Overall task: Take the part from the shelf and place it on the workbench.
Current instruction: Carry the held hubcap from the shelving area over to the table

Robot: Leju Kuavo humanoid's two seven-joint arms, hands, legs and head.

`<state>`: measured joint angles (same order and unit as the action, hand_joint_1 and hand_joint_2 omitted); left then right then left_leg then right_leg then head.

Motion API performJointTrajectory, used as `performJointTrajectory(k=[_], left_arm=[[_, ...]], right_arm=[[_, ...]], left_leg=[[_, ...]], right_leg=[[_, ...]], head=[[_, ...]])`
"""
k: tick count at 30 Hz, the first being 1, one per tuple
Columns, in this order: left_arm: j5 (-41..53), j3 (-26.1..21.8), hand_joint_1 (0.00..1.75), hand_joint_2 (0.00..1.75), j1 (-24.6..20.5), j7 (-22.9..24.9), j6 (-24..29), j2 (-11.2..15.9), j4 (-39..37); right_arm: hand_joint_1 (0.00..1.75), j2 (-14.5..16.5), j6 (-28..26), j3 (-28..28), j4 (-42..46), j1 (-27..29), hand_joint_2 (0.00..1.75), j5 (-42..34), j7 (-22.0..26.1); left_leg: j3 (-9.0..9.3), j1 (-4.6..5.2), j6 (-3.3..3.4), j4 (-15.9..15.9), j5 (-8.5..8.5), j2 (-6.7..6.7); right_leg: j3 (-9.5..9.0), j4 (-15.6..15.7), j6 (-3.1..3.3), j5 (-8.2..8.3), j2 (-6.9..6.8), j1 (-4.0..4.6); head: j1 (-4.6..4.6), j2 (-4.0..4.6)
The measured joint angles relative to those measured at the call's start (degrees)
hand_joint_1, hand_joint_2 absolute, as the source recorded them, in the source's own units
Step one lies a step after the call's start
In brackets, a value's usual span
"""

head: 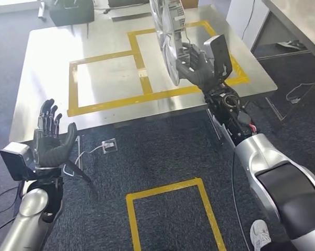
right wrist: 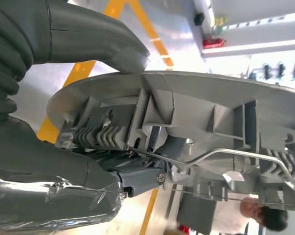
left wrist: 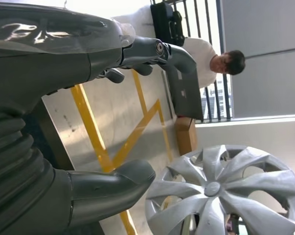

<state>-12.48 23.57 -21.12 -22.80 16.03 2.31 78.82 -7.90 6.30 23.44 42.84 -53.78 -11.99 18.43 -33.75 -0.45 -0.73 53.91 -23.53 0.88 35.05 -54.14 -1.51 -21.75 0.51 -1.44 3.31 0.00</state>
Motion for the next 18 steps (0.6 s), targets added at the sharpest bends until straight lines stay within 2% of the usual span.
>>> performJointTrajectory(k=[1, 2, 3, 5, 6, 7, 8, 9, 11, 12, 13, 16, 18], left_arm=[[0.03, 0.04, 0.00, 1.75, -0.13, -0.16, -0.21, -0.03, -0.05], [0.05, 0.08, 0.00, 1.75, -0.30, -0.29, -0.40, -0.05, -0.17], [0.07, 0.11, 0.00, 1.75, -0.41, -0.42, -0.59, -0.07, -0.33], [0.08, 0.16, 0.00, 1.75, -0.41, -0.61, -0.97, -0.10, -0.73], [0.09, 0.17, 0.00, 1.75, -0.32, -0.70, -1.08, -0.09, -0.93], [0.11, 0.19, 0.00, 1.75, -0.28, -0.78, -1.14, -0.09, -1.10], [0.12, 0.19, 0.00, 1.75, -0.29, -0.86, -1.15, -0.09, -1.26], [0.13, 0.19, 0.00, 1.75, -0.33, -0.92, -1.15, -0.08, -1.37], [0.14, 0.19, 0.00, 1.75, -0.52, -1.02, -1.16, -0.09, -1.47], [0.14, 0.20, 0.00, 1.75, -0.67, -1.06, -1.16, -0.09, -1.50], [0.16, 0.21, 0.00, 1.75, -0.81, -1.12, -1.17, -0.11, -1.51], [0.22, 0.23, 0.00, 1.75, -0.98, -1.25, -1.22, -0.17, -1.65], [0.27, 0.23, 0.00, 1.75, -0.99, -1.27, -1.41, -0.25, -1.78]], right_arm=[[1.75, 0.03, -0.12, -0.03, -0.58, -0.58, 1.75, 0.40, 0.15], [1.75, 0.07, -0.31, -0.08, -1.30, -1.11, 1.75, 0.74, 0.27], [1.75, 0.10, -0.45, -0.12, -1.95, -1.45, 1.75, 1.10, 0.41], [1.75, 0.10, -0.68, -0.18, -3.19, -1.76, 1.75, 1.94, 0.63], [1.75, 0.11, -0.70, -0.18, -3.72, -1.76, 1.75, 2.39, 0.68], [1.75, 0.11, -0.73, -0.16, -4.27, -1.77, 1.75, 2.75, 0.67], [1.75, 0.14, -0.74, -0.12, -4.83, -1.79, 1.75, 2.98, 0.64], [1.75, 0.19, -0.73, -0.07, -5.29, -1.79, 1.75, 3.09, 0.60], [1.75, 0.31, -0.69, 0.03, -6.07, -1.78, 1.75, 3.12, 0.55], [1.75, 0.35, -0.69, 0.05, -6.42, -1.77, 1.75, 3.12, 0.55], [1.75, 0.39, -0.74, 0.06, -6.78, -1.79, 1.75, 3.15, 0.56], [1.75, 0.47, -0.99, 0.08, -7.74, -2.44, 1.75, 3.71, 0.61], [1.75, 0.49, -1.15, 0.11, -8.56, -3.15, 1.75, 4.57, 0.63]], left_leg=[[-0.41, -0.02, -0.27, 0.87, -0.11, -0.13], [-1.95, -0.12, -0.52, 3.39, -0.19, -0.35], [-4.47, -0.18, -0.84, 7.21, -0.55, -0.58], [-10.91, -0.27, -1.43, 15.90, -2.24, -0.93], [-13.29, -0.25, -1.46, 18.34, -2.99, -1.00], [-14.63, -0.15, -1.22, 18.84, -3.05, -1.04], [-14.77, 0.08, -0.69, 16.88, -1.78, -1.06], [-13.62, 0.44, 0.10, 12.78, 0.67, -1.04], [-9.99, 1.54, 1.99, 2.93, 6.33, -0.84], [-8.48, 2.00, 2.59, -0.29, 7.84, -0.78], [-7.52, 2.31, 2.99, -2.09, 8.46, -0.69], [-5.66, 2.11, 3.42, -3.38, 7.81, -0.90], [-4.35, 1.78, 3.64, -3.73, 7.39, -0.96]], right_leg=[[-0.29, 0.08, 0.33, -0.14, 0.05, -0.02], [-0.69, 0.16, 0.63, -0.18, 0.15, -0.13], [-1.03, 0.26, 0.89, -0.42, 0.20, -0.11], [-1.64, 0.29, 1.37, -1.05, 0.33, 0.10], [-2.01, 0.30, 1.52, -1.43, 0.44, 0.22], [-2.41, 0.31, 1.60, -1.80, 0.57, 0.33], [-2.90, 0.34, 1.65, -2.21, 0.73, 0.45], [-3.37, 0.37, 1.66, -2.60, 0.89, 0.55], [-4.23, 0.43, 1.54, -3.40, 1.13, 0.71], [-4.57, 0.61, 1.34, -3.80, 1.21, 0.76], [-5.03, 0.74, 1.11, -4.08, 1.25, 0.82], [-6.37, 0.86, 0.47, -4.87, 1.00, 1.12], [-5.05, -2.59, 0.55, -6.29, 0.61, 1.34]], head=[[-0.23, 0.00], [-0.48, 0.00], [-0.77, 0.00], [-1.30, 0.00], [-1.48, 0.00], [-1.61, 0.00], [-1.78, 0.00], [-1.91, 0.00], [-2.14, 0.00], [-2.20, 0.00], [-2.25, 0.00], [-2.18, 0.00], [-1.79, 0.00]])
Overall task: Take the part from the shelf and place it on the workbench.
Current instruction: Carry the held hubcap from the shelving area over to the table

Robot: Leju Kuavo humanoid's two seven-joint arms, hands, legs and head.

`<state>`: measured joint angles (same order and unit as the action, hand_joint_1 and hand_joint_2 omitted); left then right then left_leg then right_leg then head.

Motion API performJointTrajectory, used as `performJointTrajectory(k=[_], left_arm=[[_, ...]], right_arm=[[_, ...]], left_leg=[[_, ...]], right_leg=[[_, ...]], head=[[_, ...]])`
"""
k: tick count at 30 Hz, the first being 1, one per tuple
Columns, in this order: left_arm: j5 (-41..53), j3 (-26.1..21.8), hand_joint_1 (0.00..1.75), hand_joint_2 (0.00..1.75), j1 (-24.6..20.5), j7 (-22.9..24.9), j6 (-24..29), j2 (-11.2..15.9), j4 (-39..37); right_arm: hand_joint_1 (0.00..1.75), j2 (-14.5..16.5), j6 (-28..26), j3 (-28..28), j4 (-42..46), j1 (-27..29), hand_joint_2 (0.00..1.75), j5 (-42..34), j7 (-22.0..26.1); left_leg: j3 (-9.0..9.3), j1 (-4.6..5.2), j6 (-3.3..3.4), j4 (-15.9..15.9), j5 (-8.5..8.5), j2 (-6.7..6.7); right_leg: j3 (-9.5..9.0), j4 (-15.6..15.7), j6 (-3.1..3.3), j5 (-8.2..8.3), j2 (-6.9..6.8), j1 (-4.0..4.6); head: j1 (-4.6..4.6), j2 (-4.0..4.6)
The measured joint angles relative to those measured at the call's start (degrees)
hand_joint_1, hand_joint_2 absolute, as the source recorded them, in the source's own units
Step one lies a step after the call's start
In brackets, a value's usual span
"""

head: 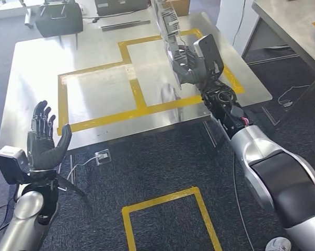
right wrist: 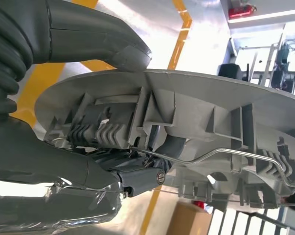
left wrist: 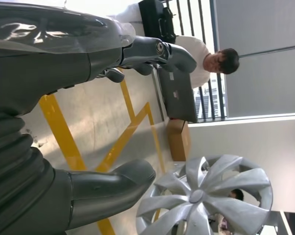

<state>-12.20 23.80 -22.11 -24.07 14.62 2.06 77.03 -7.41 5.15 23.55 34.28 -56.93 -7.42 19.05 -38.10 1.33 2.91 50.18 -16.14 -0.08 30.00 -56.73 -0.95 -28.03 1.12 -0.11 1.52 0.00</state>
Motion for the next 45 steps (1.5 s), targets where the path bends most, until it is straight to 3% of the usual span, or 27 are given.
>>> performJointTrajectory(k=[3, 5, 6, 9, 10, 12, 13, 15, 16, 19, 20, 21, 22, 24, 25, 27, 29, 31, 33, 35, 36, 37, 39, 40, 42, 43, 45], left_arm=[[0.03, 0.00, 0.00, 1.75, 0.07, -0.02, -0.36, -0.18, -0.34], [0.02, 0.00, 0.00, 1.75, 0.15, -0.02, -0.44, -0.29, -0.71], [0.02, 0.00, 0.00, 1.75, 0.17, -0.05, -0.47, -0.33, -0.90], [-0.02, 0.00, 0.00, 1.75, 0.13, -0.39, -0.69, -0.37, -1.31], [-0.05, 0.00, 0.00, 1.75, 0.10, -0.54, -0.75, -0.37, -1.43], [-0.16, 0.03, 0.00, 1.75, 0.05, -0.83, -0.77, -0.40, -1.68], [-0.21, 0.05, 0.00, 1.75, 0.06, -0.93, -0.77, -0.42, -1.75], [-0.25, 0.09, 0.00, 1.75, -0.01, -1.16, -0.74, -0.48, -1.86], [-0.28, 0.09, 0.00, 1.75, -0.04, -1.21, -0.72, -0.50, -1.92], [-0.42, 0.12, 0.00, 1.75, 0.13, -1.26, -0.66, -0.57, -2.28], [-0.50, 0.13, 0.00, 1.75, 0.20, -1.26, -0.71, -0.58, -2.44], [-0.58, 0.13, 0.00, 1.75, 0.19, -1.27, -0.78, -0.58, -2.58], [-0.68, 0.13, 0.00, 1.75, 0.13, -1.28, -0.85, -0.59, -2.72], [-0.84, 0.13, 0.00, 1.75, -0.15, -1.34, -0.98, -0.61, -2.90], [-0.91, 0.14, 0.00, 1.75, -0.34, -1.43, -1.04, -0.65, -2.93], [-1.01, 0.15, 0.00, 1.75, -0.63, -1.60, -1.21, -0.76, -3.02], [-1.13, 0.15, 0.00, 1.75, -0.69, -1.75, -1.38, -0.81, -3.21], [-1.19, 0.16, 0.00, 1.75, -0.77, -1.95, -1.46, -0.98, -3.39], [-1.17, 0.20, 0.00, 1.75, -0.88, -2.14, -1.52, -1.29, -3.56], [-1.17, 0.27, 0.00, 1.75, -0.85, -2.29, -1.59, -1.51, -3.85], [-1.18, 0.32, 0.00, 1.75, -0.82, -2.38, -1.61, -1.58, -4.04], [-1.19, 0.37, 0.00, 1.75, -0.80, -2.47, -1.62, -1.62, -4.21], [-1.21, 0.44, 0.00, 1.75, -0.84, -2.67, -1.62, -1.66, -4.52], [-1.23, 0.46, 0.00, 1.75, -0.92, -2.79, -1.62, -1.67, -4.64], [-1.26, 0.50, 0.00, 1.75, -1.11, -3.09, -1.62, -1.68, -4.82], [-1.31, 0.54, 0.00, 1.75, -1.19, -3.19, -1.62, -1.70, -4.90], [-1.60, 0.61, 0.00, 1.75, -1.35, -3.25, -1.66, -1.73, -5.07]], right_arm=[[1.75, 0.12, -0.27, 0.12, -1.45, -0.42, 1.75, 0.86, 0.06], [1.75, 0.20, -0.41, 0.20, -2.54, -0.52, 1.75, 1.34, 0.06], [1.75, 0.21, -0.55, 0.22, -3.10, -0.56, 1.75, 1.57, 0.01], [1.75, 0.23, -1.32, 0.33, -4.79, -0.85, 1.75, 2.34, -0.10], [1.75, 0.26, -1.62, 0.38, -5.40, -1.01, 1.75, 2.76, -0.11], [1.75, 0.40, -2.22, 0.56, -6.50, -1.42, 1.75, 3.79, -0.10], [1.75, 0.50, -2.51, 0.64, -6.75, -1.79, 1.75, 4.34, -0.11], [1.75, 0.70, -2.92, 0.75, -7.26, -2.79, 1.75, 5.25, -0.20], [1.75, 0.79, -3.14, 0.79, -7.64, -3.24, 1.75, 5.55, -0.31], [1.75, 0.92, -3.58, 0.87, -8.90, -3.80, 1.75, 6.02, -0.72], [1.75, 0.98, -3.70, 0.92, -9.22, -3.89, 1.75, 6.35, -0.92], [1.75, 1.06, -3.83, 0.98, -9.57, -4.01, 1.75, 6.81, -1.15], [1.75, 1.16, -3.96, 1.07, -9.90, -4.18, 1.75, 7.30, -1.39], [1.75, 1.42, -4.27, 1.22, -10.50, -4.44, 1.75, 8.14, -1.86], [1.75, 1.50, -4.46, 1.26, -10.80, -4.47, 1.75, 8.54, -2.09], [1.75, 1.62, -5.04, 1.31, -11.50, -4.48, 1.75, 9.51, -2.50], [1.75, 1.62, -5.75, 1.41, -12.15, -4.67, 1.75, 10.63, -3.11], [1.75, 1.46, -6.64, 1.51, -12.73, -5.13, 1.75, 11.76, -3.89], [1.75, 1.25, -7.80, 1.59, -13.32, -5.73, 1.75, 13.05, -4.47], [1.75, 1.03, -8.90, 1.73, -13.86, -6.08, 1.75, 14.49, -4.83], [1.75, 0.90, -9.29, 1.82, -14.12, -6.17, 1.75, 15.19, -4.96], [1.75, 0.78, -9.55, 1.91, -14.37, -6.28, 1.75, 15.87, -5.09], [1.75, 0.69, -9.79, 2.16, -14.86, -6.53, 1.75, 17.27, -5.27], [1.75, 0.70, -9.80, 2.39, -15.10, -6.53, 1.75, 17.99, -5.31], [1.75, 0.81, -9.61, 3.00, -15.45, -6.27, 1.75, 19.47, -5.25], [1.75, 0.95, -9.46, 3.35, -15.52, -6.23, 1.75, 20.26, -5.18], [1.75, 1.22, -9.08, 4.02, -15.55, -6.60, 1.75, 21.77, -5.14]], left_leg=[[0.91, -0.14, 0.07, -0.05, -0.82, 0.11], [1.51, -0.30, -0.15, 0.08, -1.54, 0.33], [1.90, -0.46, -0.38, 0.22, -1.97, 0.50], [2.64, -0.98, -1.37, 1.20, -3.25, 0.95], [2.51, -1.06, -1.74, 1.82, -3.60, 1.05], [1.76, -0.98, -2.43, 2.79, -4.17, 1.18], [1.50, -0.89, -2.74, 3.23, -4.47, 1.24], [0.40, -0.88, -3.65, 5.29, -5.26, 0.84], [-1.11, -1.01, -4.17, 8.10, -5.92, 0.45], [-8.76, -1.45, -5.28, 19.82, -8.66, -0.56], [-10.51, -1.39, -5.18, 21.62, -8.66, -0.63], [-11.07, -1.23, -4.82, 21.13, -7.67, -0.61], [-10.29, -0.91, -4.11, 18.23, -5.72, -0.57], [-6.15, 0.28, -1.85, 8.50, -0.99, -0.44], [-4.07, 0.84, -0.98, 4.26, 0.28, -0.45], [-1.75, 1.54, -0.06, 0.48, 0.86, -0.47], [-0.57, 1.33, -0.02, -0.58, 0.93, -0.54], [0.80, 0.84, -0.01, -2.12, 1.07, -0.70], [1.39, 0.56, -0.05, -2.73, 1.09, -0.74], [1.39, 0.32, -0.19, -2.59, 0.95, -0.66], [1.35, 0.10, -0.37, -2.40, 0.82, -0.59], [1.27, -0.18, -0.65, -2.05, 0.63, -0.51], [0.72, -0.68, -1.53, -0.60, 0.02, -0.36], [0.20, -0.79, -2.03, 0.58, -0.34, -0.30], [-0.95, -0.64, -2.68, 2.59, -0.80, -0.05], [-1.37, -0.61, -2.55, 3.17, -0.78, 0.04], [-1.78, -0.64, -1.85, 3.36, -0.50, 0.15]], right_leg=[[6.67, -11.60, 0.24, -4.02, -0.18, 0.09], [9.66, -14.26, -0.24, -4.91, -0.18, -0.11], [9.76, -12.44, -0.67, -3.46, -0.20, -0.36], [6.86, -0.86, -2.53, 4.45, -0.21, -1.38], [5.85, 1.78, -2.58, 5.65, -0.19, -1.47], [5.38, 2.81, -1.77, 5.87, -0.13, -0.98], [5.25, 2.52, -1.13, 5.81, -0.15, -1.02], [4.97, 2.06, -0.56, 5.60, -0.07, -1.17], [4.53, 2.19, -0.31, 5.43, -0.04, -1.34], [3.86, 2.25, 0.36, 4.95, 0.00, -0.98], [3.74, 2.27, 0.52, 4.80, 0.10, -0.82], [3.60, 2.30, 0.63, 4.66, 0.26, -0.68], [3.44, 2.35, 0.72, 4.53, 0.46, -0.54], [3.04, 2.56, 0.78, 4.26, 0.79, -0.31], [2.81, 2.81, 0.75, 4.14, 0.85, -0.32], [2.30, 3.42, 0.52, 3.89, 0.75, -0.47], [1.65, 4.01, 0.31, 3.51, 0.50, -0.43], [2.12, 1.89, 0.46, 1.56, 0.25, -0.06], [5.27, -5.41, 0.54, -2.30, 0.14, 0.10], [8.72, -12.47, -0.06, -4.67, 0.13, -0.06], [9.23, -13.24, -0.59, -4.21, 0.11, -0.28], [8.64, -11.57, -1.29, -2.59, 0.06, -0.67], [5.46, -3.98, -3.35, 1.66, -0.17, -1.86], [3.95, -0.71, -3.95, 2.89, -0.15, -2.33], [2.82, 1.48, -3.86, 3.06, -0.02, -2.51], [2.88, 1.38, -3.12, 3.00, 0.10, -2.40], [3.16, 1.22, -2.56, 3.11, 0.18, -2.21]], head=[[0.65, 0.00], [0.80, 0.00], [0.91, 0.00], [1.32, 0.00], [1.42, 0.00], [1.41, 0.00], [1.37, 0.00], [1.01, 0.00], [0.73, 0.00], [-0.01, 0.00], [-0.12, 0.00], [-0.22, 0.00], [-0.34, 0.00], [-0.54, 0.00], [-0.57, 0.00], [-0.57, 0.00], [-0.64, 0.00], [-0.46, 0.00], [-0.01, 0.00], [0.25, 0.00], [0.31, 0.00], [0.42, 0.00], [0.78, 0.00], [1.09, 0.00], [1.20, 0.00], [0.99, 0.00], [0.39, 0.00]])
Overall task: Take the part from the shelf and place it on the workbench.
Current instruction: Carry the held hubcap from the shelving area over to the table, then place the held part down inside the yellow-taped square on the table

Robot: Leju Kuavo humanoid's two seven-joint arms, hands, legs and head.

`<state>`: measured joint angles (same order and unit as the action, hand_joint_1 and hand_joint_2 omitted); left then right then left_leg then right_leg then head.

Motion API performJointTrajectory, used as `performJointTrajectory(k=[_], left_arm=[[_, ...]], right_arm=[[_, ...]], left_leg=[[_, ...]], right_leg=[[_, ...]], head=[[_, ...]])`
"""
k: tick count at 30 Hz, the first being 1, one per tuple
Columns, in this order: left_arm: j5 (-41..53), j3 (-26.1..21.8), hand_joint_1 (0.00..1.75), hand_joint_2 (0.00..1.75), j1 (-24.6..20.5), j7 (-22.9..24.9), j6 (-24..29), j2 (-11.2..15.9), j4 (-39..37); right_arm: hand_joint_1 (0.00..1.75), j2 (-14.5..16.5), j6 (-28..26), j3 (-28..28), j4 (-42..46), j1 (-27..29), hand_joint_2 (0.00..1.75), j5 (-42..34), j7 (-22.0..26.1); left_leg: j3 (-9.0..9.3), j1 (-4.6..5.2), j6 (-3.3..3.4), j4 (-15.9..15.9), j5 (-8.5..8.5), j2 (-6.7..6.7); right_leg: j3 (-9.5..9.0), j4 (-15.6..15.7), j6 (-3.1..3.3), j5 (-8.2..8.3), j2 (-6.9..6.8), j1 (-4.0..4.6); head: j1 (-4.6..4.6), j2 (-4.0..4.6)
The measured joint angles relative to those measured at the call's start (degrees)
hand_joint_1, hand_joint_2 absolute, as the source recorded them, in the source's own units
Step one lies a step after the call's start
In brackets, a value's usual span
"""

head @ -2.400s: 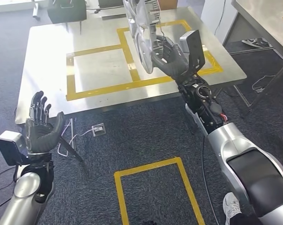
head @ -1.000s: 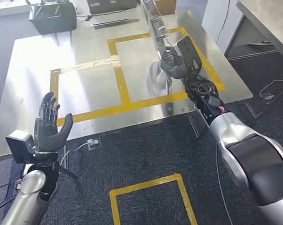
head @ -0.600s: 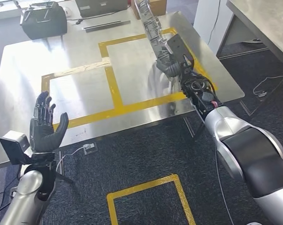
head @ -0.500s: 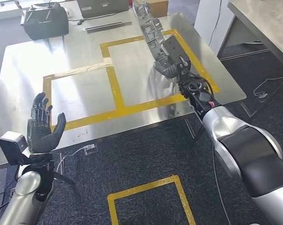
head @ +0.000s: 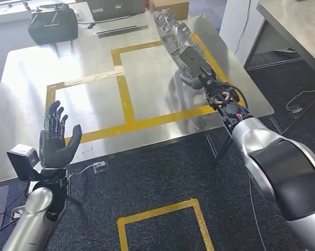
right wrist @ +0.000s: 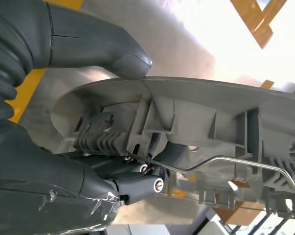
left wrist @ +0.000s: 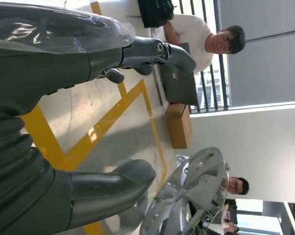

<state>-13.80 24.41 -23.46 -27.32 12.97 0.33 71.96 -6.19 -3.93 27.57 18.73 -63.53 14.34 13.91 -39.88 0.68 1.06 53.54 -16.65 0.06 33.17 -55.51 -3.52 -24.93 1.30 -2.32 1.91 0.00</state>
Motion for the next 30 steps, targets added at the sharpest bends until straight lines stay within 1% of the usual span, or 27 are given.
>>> performJointTrajectory(k=[1, 2, 4, 7, 9, 11, 12, 15, 16, 17, 23, 30], left_arm=[[-0.25, 0.02, 0.00, 1.75, -0.11, 0.00, -0.08, -0.01, -0.10], [-0.55, 0.05, 0.00, 1.75, -0.23, 0.00, -0.20, -0.02, -0.21], [-1.17, 0.10, 0.00, 1.75, -0.46, -0.01, -0.48, -0.03, -0.39], [-1.96, 0.20, 0.00, 1.75, -0.67, -0.01, -0.66, -0.05, -0.57], [-2.30, 0.24, 0.00, 1.75, -0.70, 0.00, -0.63, -0.07, -0.60], [-2.45, 0.25, 0.00, 1.75, -0.69, 0.02, -0.55, -0.05, -0.60], [-2.47, 0.25, 0.00, 1.75, -0.69, 0.04, -0.50, -0.04, -0.60], [-2.48, 0.25, 0.00, 1.75, -0.66, 0.09, -0.41, -0.02, -0.60], [-2.48, 0.25, 0.00, 1.75, -0.66, 0.09, -0.36, -0.02, -0.60], [-2.48, 0.25, 0.00, 1.75, -0.65, 0.09, -0.28, -0.01, -0.60], [-2.54, 0.25, 0.00, 1.75, -0.59, 0.34, -0.11, 0.06, -0.60], [-4.56, 0.25, 0.00, 1.75, -0.69, 1.07, -2.14, -0.27, -0.76]], right_arm=[[1.75, 0.16, 0.23, 0.34, -0.01, -0.22, 1.75, 0.62, -0.08], [1.75, 0.30, 0.54, 0.66, -0.05, -0.34, 1.75, 1.25, -0.28], [1.75, 0.66, 1.27, 1.37, -0.15, -0.30, 1.75, 2.59, -0.93], [1.75, 1.01, 2.57, 2.44, -0.33, -0.23, 1.75, 4.52, -2.38], [1.75, 1.10, 3.61, 3.05, -0.43, -0.17, 1.75, 5.77, -3.43], [1.75, 1.12, 4.37, 3.65, -0.49, 0.00, 1.75, 6.85, -4.21], [1.75, 1.12, 4.61, 3.94, -0.51, 0.09, 1.75, 7.26, -4.45], [1.75, 1.25, 5.24, 4.72, -0.61, 0.21, 1.75, 8.15, -4.96], [1.75, 1.35, 5.46, 4.92, -0.68, 0.21, 1.75, 8.43, -5.07], [1.75, 1.51, 5.71, 5.13, -0.74, 0.24, 1.75, 8.68, -5.12], [1.75, 3.02, 7.31, 6.39, -0.90, 0.96, 1.75, 10.21, -3.99], [1.75, 5.34, 8.05, 7.82, -0.91, 2.39, 1.75, 13.37, -3.04]], left_leg=[[-0.06, -0.04, 0.37, -0.03, 0.24, -0.01], [-0.06, -0.06, 0.61, -0.08, 0.36, -0.01], [0.01, -0.13, 0.87, -0.21, 0.47, -0.04], [0.10, -0.32, 0.98, -0.33, 0.53, -0.09], [0.10, -0.51, 0.89, -0.34, 0.46, -0.10], [0.11, -0.67, 0.54, -0.43, 0.25, -0.10], [0.15, -0.77, 0.17, -0.50, 0.12, -0.11], [0.33, -1.06, -1.60, -0.64, -0.24, -0.12], [0.36, -1.10, -1.98, -0.63, -0.31, -0.12], [0.37, -1.11, -2.13, -0.61, -0.35, -0.12], [0.35, -1.02, -2.09, -0.46, -0.51, -0.09], [0.41, -1.03, -1.96, -0.38, -0.60, -0.05]], right_leg=[[0.06, 0.00, 0.15, 0.08, 0.08, 0.09], [0.08, 0.01, 0.24, 0.13, 0.13, 0.17], [0.12, 0.01, 0.45, 0.18, 0.22, 0.31], [0.13, 0.01, 0.93, 0.11, 0.25, 0.59], [0.08, 0.01, 1.25, 0.03, 0.19, 0.84], [0.00, 0.00, 1.52, -0.11, 0.11, 1.06], [-0.06, 0.00, 1.69, -0.20, 0.07, 1.17], [-0.27, 0.00, 2.08, -0.41, -0.02, 1.37], [-0.33, 0.01, 2.11, -0.44, -0.03, 1.39], [-0.38, 0.03, 2.12, -0.45, -0.04, 1.39], [-0.66, 0.36, 2.12, -0.47, -0.06, 1.38], [-0.96, 0.72, 2.09, -0.45, -0.14, 1.36]], head=[[-0.20, 0.00], [-0.34, 0.00], [-0.60, 0.00], [-0.79, 0.00], [-0.81, 0.00], [-0.82, 0.00], [-0.81, 0.00], [-0.81, 0.00], [-0.81, 0.00], [-0.80, 0.00], [-0.80, 0.00], [-0.79, 0.00]])
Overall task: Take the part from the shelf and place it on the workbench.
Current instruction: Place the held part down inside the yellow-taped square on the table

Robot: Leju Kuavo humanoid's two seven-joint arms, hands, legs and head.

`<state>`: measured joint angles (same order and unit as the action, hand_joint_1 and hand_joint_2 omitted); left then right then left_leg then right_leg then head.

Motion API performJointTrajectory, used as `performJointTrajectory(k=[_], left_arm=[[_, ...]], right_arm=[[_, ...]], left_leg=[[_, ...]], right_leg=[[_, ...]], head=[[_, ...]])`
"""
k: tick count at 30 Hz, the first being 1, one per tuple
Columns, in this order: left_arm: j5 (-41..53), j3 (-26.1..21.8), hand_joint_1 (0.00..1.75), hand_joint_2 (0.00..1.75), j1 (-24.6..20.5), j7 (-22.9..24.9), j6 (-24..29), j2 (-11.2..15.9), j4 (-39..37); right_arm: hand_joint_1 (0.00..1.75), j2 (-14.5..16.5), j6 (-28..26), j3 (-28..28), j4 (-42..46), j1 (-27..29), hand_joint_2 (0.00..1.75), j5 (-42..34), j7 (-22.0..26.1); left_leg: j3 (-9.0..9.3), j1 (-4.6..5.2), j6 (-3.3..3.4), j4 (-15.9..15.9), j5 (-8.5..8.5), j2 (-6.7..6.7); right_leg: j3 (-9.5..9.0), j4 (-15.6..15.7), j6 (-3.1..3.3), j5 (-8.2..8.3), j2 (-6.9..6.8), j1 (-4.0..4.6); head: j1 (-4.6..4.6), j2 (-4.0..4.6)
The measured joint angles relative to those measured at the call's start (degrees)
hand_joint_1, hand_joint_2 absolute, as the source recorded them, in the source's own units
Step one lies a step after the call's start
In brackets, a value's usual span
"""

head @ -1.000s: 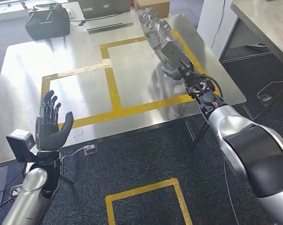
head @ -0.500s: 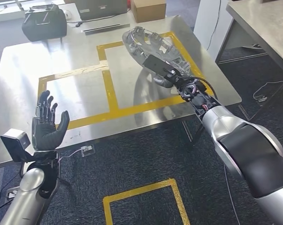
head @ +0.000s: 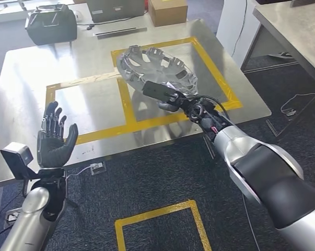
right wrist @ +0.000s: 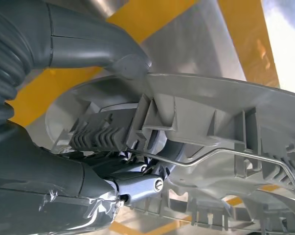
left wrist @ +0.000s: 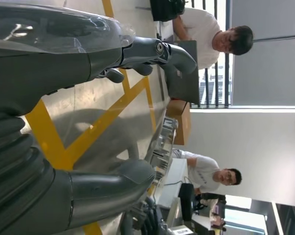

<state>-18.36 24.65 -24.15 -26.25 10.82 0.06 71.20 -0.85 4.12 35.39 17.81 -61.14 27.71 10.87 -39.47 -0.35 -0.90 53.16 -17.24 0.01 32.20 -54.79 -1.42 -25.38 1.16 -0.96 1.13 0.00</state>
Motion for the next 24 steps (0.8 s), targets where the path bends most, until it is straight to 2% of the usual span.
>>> performJointTrajectory(k=[4, 8, 24], left_arm=[[-0.26, 0.00, 0.00, 1.75, -0.05, 0.00, -0.19, -0.15, -0.17], [-0.45, 0.00, 0.00, 1.75, -0.11, 0.00, -0.38, -0.24, -0.42], [-2.70, 0.09, 0.00, 1.75, -1.13, -0.41, -0.70, -0.58, -2.26]], right_arm=[[1.75, 0.71, -0.05, 0.51, 0.00, 0.51, 1.75, 0.27, -0.03], [0.00, 1.06, -0.05, 0.96, 0.00, 0.56, 0.00, 0.22, 0.01], [0.00, 1.66, -2.57, 0.70, 0.00, 0.55, 0.00, -1.01, 0.78]], left_leg=[[0.02, 0.01, 0.09, 0.05, -0.06, 0.01], [0.03, 0.01, 0.14, 0.09, -0.09, 0.01], [0.09, 0.00, 0.22, 0.14, -0.15, 0.06]], right_leg=[[-0.09, 0.09, 0.00, 0.00, -0.02, 0.00], [-0.17, 0.16, -0.01, 0.01, -0.02, 0.00], [-0.33, 0.30, -0.02, 0.00, -0.15, -0.04]], head=[[-0.01, 0.00], [0.00, 0.00], [0.00, 0.00]])
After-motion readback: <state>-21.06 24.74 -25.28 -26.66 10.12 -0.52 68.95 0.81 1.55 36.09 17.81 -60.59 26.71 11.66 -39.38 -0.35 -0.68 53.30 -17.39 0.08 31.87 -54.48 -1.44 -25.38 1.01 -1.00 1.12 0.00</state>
